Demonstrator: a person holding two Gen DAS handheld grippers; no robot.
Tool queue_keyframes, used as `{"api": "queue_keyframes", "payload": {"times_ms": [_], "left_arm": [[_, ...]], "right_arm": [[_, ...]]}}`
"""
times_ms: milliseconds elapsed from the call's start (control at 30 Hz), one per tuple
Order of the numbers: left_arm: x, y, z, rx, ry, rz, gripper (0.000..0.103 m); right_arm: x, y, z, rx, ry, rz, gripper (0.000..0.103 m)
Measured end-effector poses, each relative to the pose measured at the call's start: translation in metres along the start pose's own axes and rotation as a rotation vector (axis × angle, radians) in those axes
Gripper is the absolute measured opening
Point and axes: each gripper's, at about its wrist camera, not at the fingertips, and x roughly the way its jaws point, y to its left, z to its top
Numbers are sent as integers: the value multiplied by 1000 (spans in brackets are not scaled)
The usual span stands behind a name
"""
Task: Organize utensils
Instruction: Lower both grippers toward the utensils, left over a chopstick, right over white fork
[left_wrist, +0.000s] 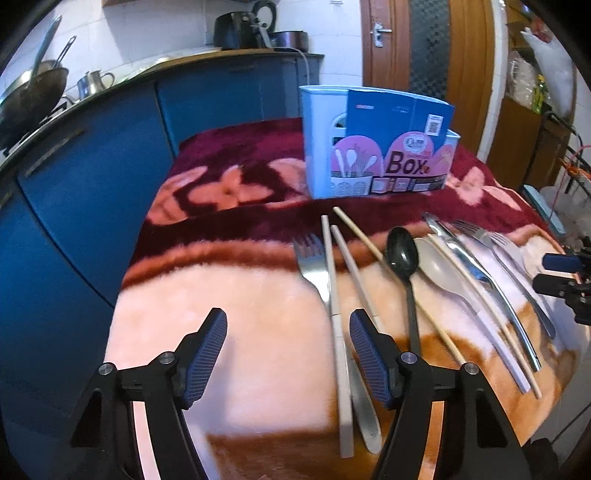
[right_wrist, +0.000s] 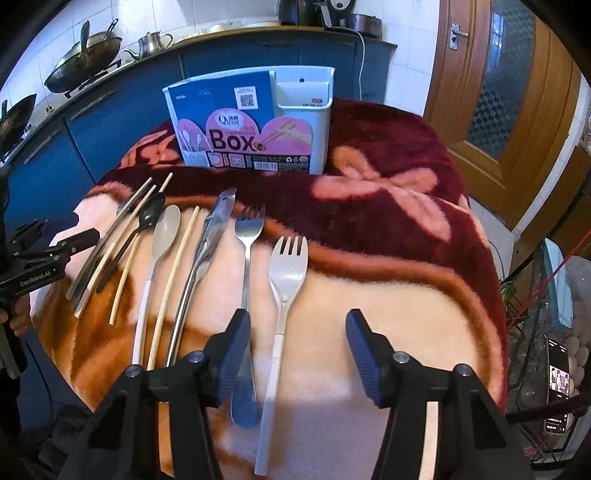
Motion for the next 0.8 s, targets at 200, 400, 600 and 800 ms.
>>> {"api": "queue_keyframes", "payload": {"times_ms": [200, 400, 600, 800], "left_arm": [[13, -3, 2, -3, 54, -27, 38], [11, 1, 4, -36, 56, -71, 14], [12, 8, 1, -53, 75, -82, 15], [24, 11, 11, -65, 176, -122, 16]], "right_arm": [[8, 3, 1, -10, 29, 6, 46], [12, 3, 3, -10, 39, 18, 24], [14, 4, 3, -25, 49, 13, 13], [18, 3, 12, -29, 115, 21, 13]]}}
